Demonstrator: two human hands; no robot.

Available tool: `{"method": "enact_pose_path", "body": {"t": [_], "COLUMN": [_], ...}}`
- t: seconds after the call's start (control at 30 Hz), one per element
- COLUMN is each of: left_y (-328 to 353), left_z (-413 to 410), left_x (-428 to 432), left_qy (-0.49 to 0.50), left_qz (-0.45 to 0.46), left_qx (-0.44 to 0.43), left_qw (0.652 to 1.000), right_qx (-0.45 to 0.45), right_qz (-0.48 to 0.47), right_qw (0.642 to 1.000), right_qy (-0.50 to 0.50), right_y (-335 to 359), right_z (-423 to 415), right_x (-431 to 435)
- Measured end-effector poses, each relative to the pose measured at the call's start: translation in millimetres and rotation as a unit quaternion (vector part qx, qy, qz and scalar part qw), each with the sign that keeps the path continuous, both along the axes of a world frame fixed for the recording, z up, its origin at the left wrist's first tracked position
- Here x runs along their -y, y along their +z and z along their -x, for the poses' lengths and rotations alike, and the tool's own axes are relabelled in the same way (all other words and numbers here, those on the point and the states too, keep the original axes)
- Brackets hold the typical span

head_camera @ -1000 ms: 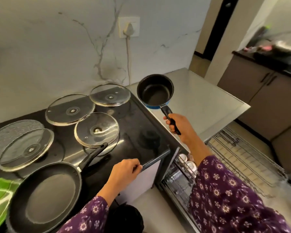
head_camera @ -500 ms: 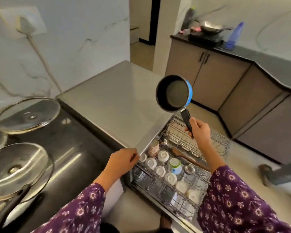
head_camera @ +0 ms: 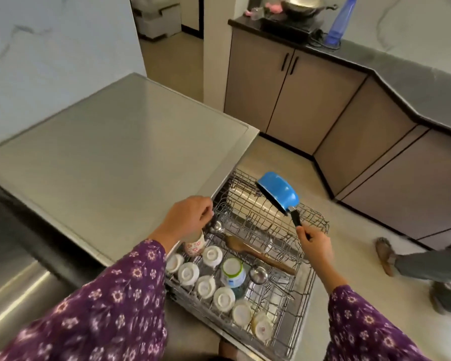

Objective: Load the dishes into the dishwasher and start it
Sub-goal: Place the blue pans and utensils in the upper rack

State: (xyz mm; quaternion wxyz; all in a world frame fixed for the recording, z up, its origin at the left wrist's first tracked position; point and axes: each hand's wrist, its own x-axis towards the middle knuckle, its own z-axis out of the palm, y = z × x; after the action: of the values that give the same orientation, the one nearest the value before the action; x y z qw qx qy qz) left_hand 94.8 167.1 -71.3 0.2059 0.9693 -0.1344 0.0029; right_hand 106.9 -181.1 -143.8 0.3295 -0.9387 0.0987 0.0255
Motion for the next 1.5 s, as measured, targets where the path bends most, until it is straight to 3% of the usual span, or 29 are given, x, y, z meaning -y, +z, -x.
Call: {"method": "enact_pose_path", "body": {"t": [0.2,0.37,0.97,1.5], "left_y": [-29.3,-43.4,-51.7,-54.0], "left_z": [-40.0,-48.8,-52.0,-52.6], "left_x": [8.6,9.5,10.2,9.9], "left_qy": [-0.013,0.041,0.048,0.046], "left_qz": [-0.021,0.007,-0.008,-0.022], "left_qx": [0.007,0.02,0.048,0.063], "left_qw": [1.0,0.999,0.998,0.997], "right_qx": [-0.05,-0.08,-0.001,0.011], "right_qz": [0.181,0.242,0.097,0.088], "right_qw": [0.973,0.937,0.94,0.933], "right_qy": [0.137,0.24,0.328,0.348], "right_y": [-51.8,-82.9,-153.3,-183.4], "right_z": [-68.1,-116.4,-131.0,-128.6], "right_x": [-12.9,-39.7,-27.8,-27.5]}}
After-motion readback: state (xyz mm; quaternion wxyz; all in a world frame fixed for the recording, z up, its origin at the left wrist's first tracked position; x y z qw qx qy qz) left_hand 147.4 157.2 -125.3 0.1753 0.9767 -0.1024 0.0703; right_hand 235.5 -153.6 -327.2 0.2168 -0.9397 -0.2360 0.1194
